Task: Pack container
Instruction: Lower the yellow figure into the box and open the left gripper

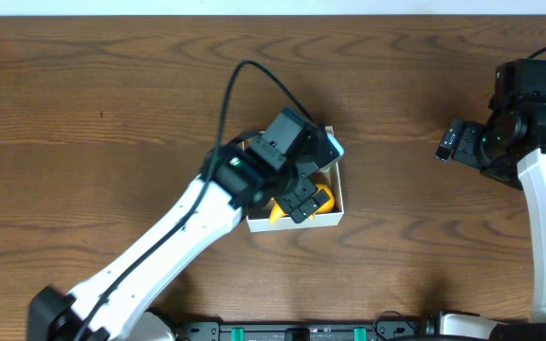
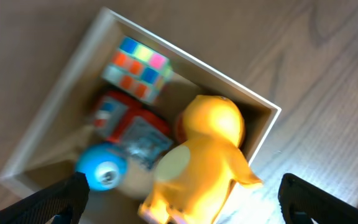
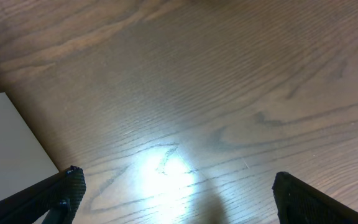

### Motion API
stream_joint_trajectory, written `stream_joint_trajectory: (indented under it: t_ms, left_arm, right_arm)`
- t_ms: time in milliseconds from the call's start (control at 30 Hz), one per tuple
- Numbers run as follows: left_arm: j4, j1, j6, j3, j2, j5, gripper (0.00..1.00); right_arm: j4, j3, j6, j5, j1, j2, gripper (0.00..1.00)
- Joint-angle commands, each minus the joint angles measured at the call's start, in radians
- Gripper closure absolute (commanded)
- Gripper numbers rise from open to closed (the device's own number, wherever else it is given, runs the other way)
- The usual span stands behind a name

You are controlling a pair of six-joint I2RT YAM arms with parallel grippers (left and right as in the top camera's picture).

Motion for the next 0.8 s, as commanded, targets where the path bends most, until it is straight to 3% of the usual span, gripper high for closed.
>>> stream_joint_trajectory:
  t_ms: [0,467,667,767]
  left_arm:
    - [0.002,0.000,0.010,0.008,-0.047,-0.067,0.02]
    - [-0.047,0.000,0.006,0.008,0.058,-0.068,0.02]
    - [-0.051,0.001,0.006,0.008,0.128,-0.068,0.50]
    - [-0.051,0.003,0.006,0.008,0.153,-0.068,0.57]
  right_arm:
    - [0.000,-0.003,-0.012,-0.003,-0.005,-0.001,0.01]
    - [-0.006,-0.012,-0.012,-0.004,-0.005,-0.001,0.01]
    - [0.009,-0.055,-0.012,-0.004,-0.005,-0.002,0.01]
    - [0.019,-0.069,-0.012,-0.003,-0.005,-0.001,0.01]
